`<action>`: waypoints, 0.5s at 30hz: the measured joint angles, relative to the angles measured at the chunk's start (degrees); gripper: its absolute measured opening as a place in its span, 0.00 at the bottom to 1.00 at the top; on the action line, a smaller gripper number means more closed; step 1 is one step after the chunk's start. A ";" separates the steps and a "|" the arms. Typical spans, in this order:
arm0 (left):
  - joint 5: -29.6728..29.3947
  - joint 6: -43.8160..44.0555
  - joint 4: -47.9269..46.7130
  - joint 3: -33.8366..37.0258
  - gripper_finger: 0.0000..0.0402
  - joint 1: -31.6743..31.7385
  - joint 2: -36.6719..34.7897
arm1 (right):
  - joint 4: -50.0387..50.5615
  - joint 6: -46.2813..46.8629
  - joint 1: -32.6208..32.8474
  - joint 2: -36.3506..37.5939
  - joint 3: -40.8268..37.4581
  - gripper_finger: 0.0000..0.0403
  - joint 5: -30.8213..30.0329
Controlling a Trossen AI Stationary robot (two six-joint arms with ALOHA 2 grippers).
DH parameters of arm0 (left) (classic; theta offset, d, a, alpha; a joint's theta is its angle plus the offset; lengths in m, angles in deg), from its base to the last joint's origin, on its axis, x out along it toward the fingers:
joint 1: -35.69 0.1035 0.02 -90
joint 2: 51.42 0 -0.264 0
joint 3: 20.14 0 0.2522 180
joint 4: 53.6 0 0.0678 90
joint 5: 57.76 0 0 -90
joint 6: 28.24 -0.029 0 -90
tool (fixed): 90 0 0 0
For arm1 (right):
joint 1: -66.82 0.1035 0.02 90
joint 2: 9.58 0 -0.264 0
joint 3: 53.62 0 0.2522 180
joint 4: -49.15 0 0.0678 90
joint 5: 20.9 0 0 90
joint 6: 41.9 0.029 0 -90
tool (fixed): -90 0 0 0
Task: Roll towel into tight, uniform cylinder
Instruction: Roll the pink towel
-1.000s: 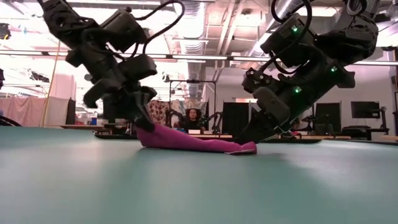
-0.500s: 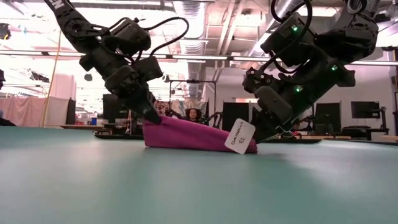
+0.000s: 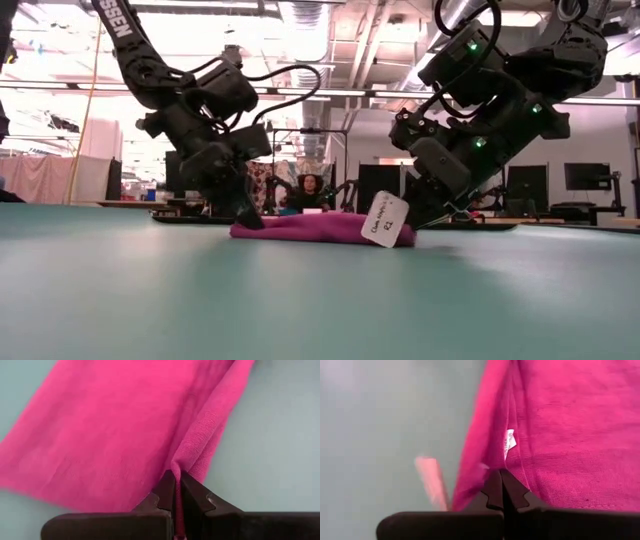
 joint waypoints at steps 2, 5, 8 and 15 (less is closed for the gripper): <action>-0.04 0.00 -0.05 0.02 0.00 0.84 -0.14 | 0.08 0.00 0.03 0.00 0.02 0.01 0.07; -0.08 0.57 -0.95 0.02 0.00 2.00 -0.14 | 0.10 0.00 0.11 0.02 0.02 0.01 1.06; 2.88 1.83 -0.53 0.00 0.00 3.41 -0.43 | 0.45 0.00 0.15 0.07 0.09 0.01 1.66; 3.18 -1.36 -6.00 -4.53 0.00 3.65 -0.62 | 0.45 -0.31 0.15 0.07 0.09 0.01 1.73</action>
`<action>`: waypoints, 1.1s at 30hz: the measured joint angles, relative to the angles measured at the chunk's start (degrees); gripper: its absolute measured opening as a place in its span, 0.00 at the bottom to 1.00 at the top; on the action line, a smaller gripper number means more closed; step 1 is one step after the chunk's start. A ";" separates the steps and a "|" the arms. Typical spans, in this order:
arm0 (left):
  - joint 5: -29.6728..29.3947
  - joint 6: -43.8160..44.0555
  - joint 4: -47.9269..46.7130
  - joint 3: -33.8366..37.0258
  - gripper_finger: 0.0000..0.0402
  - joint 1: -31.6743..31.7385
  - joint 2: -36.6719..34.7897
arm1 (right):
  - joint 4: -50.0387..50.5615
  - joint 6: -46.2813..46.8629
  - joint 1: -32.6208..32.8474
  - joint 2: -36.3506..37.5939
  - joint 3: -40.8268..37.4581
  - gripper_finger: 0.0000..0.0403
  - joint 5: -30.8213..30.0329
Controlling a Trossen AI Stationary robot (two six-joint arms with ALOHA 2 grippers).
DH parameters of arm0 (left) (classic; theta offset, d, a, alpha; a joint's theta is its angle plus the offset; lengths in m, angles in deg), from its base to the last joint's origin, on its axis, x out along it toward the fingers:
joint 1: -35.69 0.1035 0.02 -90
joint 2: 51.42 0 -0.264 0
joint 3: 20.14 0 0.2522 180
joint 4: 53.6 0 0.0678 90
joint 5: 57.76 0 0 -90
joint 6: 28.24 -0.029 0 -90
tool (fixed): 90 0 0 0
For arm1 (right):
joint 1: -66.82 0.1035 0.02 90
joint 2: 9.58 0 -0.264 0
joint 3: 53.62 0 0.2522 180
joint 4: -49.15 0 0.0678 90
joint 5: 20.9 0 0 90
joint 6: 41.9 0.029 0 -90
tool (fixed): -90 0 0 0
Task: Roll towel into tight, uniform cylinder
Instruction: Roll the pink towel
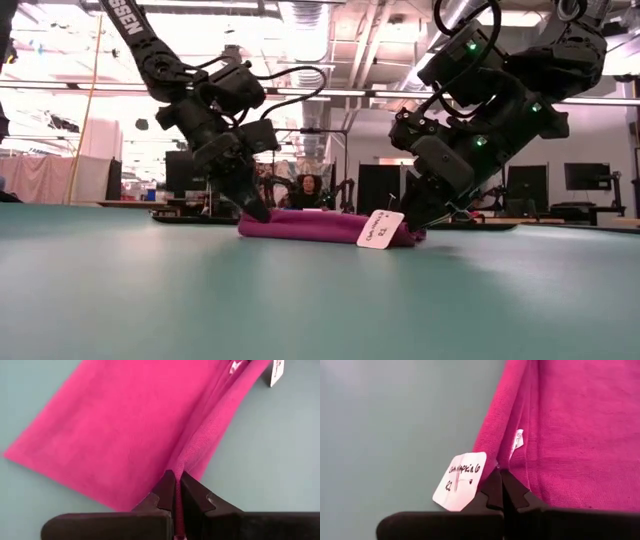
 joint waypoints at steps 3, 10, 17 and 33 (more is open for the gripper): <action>-0.33 -2.06 -1.74 -2.42 0.00 -0.16 0.00 | 0.00 -0.05 0.00 0.00 0.00 0.01 0.05; -0.52 -5.10 -1.70 -3.67 0.00 1.03 2.33 | 0.02 -0.07 0.21 0.04 0.00 0.01 1.84; 1.14 -4.16 5.74 -3.71 0.00 1.45 8.91 | 0.04 -0.11 0.20 0.04 0.00 0.01 2.13; 0.29 -5.62 4.72 -3.84 0.00 2.39 10.86 | 16.33 5.08 2.49 13.78 -0.63 0.03 -11.86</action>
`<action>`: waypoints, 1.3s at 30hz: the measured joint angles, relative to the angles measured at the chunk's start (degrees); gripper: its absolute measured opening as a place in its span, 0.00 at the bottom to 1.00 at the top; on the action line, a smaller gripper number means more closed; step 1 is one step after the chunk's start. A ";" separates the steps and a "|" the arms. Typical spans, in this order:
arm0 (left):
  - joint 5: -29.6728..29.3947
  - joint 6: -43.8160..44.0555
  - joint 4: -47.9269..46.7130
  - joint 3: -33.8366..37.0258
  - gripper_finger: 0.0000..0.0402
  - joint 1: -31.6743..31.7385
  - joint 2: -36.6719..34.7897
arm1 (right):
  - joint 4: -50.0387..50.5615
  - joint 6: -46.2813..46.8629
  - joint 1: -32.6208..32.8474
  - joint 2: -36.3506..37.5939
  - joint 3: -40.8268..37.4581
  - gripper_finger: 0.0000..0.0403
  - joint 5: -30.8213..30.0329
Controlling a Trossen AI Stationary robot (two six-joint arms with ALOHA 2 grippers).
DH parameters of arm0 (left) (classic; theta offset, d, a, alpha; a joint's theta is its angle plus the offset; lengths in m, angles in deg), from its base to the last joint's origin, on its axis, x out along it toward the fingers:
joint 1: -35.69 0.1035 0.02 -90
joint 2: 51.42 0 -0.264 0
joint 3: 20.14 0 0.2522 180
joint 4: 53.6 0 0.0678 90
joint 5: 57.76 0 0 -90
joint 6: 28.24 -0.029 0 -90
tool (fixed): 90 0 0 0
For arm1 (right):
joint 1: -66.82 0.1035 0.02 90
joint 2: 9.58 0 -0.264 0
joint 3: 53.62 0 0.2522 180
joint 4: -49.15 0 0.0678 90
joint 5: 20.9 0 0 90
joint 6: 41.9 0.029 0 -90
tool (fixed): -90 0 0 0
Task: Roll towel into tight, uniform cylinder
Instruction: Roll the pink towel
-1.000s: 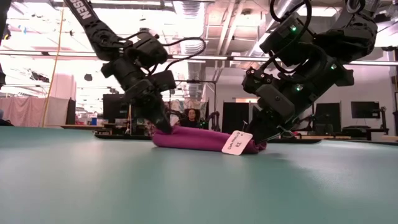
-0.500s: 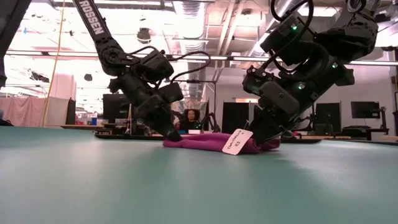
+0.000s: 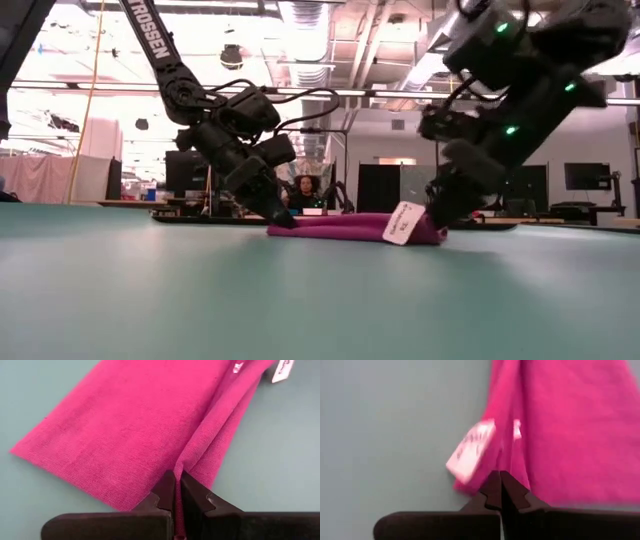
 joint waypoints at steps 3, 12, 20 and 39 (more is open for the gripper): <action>0.17 0.32 0.02 0.02 0.00 0.04 0.00 | 2.71 1.21 1.59 3.86 -0.27 0.03 -5.07; 0.88 1.35 -0.06 0.13 0.00 0.07 0.07 | -4.55 -4.50 5.59 5.89 0.04 0.02 -6.68; 1.08 1.50 -0.08 0.15 0.00 0.07 0.09 | -12.15 -7.35 5.18 1.20 0.22 0.02 -8.56; 1.34 1.54 0.38 0.20 0.00 0.03 0.13 | -12.58 -9.82 -0.76 1.15 0.31 0.01 -6.35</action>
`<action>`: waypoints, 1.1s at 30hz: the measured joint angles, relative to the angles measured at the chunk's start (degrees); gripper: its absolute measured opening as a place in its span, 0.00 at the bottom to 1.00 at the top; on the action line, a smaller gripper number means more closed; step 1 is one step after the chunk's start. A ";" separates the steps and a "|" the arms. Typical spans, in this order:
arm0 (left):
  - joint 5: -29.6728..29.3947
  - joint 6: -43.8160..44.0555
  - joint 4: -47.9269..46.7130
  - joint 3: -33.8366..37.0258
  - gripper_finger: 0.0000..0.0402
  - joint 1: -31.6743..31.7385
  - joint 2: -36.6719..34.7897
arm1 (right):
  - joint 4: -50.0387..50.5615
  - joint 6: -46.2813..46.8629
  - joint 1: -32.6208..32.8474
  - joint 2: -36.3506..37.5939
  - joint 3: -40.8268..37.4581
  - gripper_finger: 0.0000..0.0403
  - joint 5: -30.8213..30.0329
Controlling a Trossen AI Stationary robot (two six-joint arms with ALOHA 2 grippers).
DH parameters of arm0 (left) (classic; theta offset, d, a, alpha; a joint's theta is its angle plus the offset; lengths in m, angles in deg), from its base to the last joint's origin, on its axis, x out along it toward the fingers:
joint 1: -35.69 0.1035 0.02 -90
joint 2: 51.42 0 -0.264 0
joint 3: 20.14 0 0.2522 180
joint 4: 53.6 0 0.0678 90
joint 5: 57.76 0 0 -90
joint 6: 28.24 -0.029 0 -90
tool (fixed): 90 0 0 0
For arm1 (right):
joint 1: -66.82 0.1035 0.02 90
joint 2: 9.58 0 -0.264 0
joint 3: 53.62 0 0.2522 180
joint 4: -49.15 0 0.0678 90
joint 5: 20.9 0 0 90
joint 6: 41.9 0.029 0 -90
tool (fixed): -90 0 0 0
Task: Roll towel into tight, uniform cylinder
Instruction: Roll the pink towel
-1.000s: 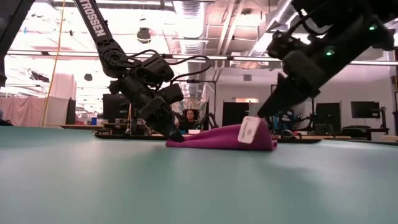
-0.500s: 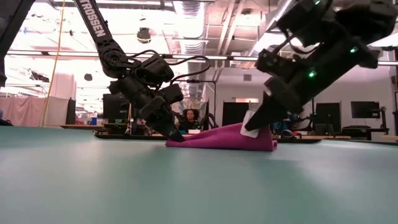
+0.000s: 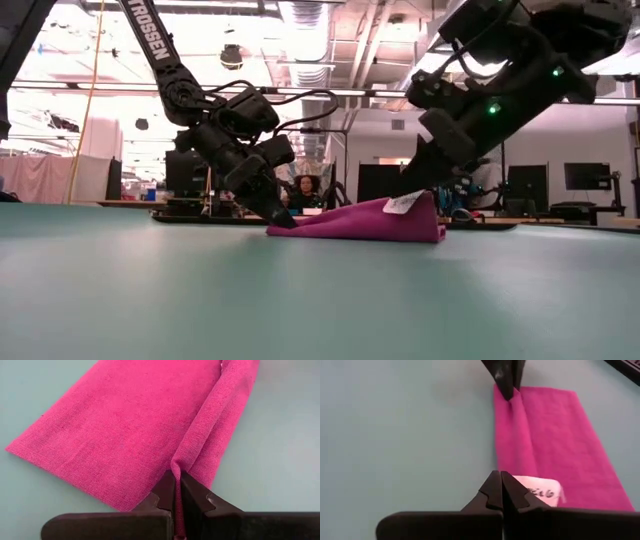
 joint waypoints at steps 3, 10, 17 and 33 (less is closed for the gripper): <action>0.00 0.01 0.00 0.00 0.00 -0.01 0.00 | 0.89 0.06 -0.74 -0.25 0.00 0.01 0.09; 0.07 0.09 0.00 0.00 0.00 -0.02 0.00 | 6.30 1.96 -2.73 -0.44 0.04 0.01 0.22; 0.15 0.09 0.00 0.00 0.00 -0.02 0.00 | 8.80 3.74 -3.32 -0.46 0.04 0.01 0.44; -0.94 0.19 -3.38 0.20 0.03 -0.07 -4.61 | 3.96 11.31 -2.89 -12.08 0.41 0.01 0.54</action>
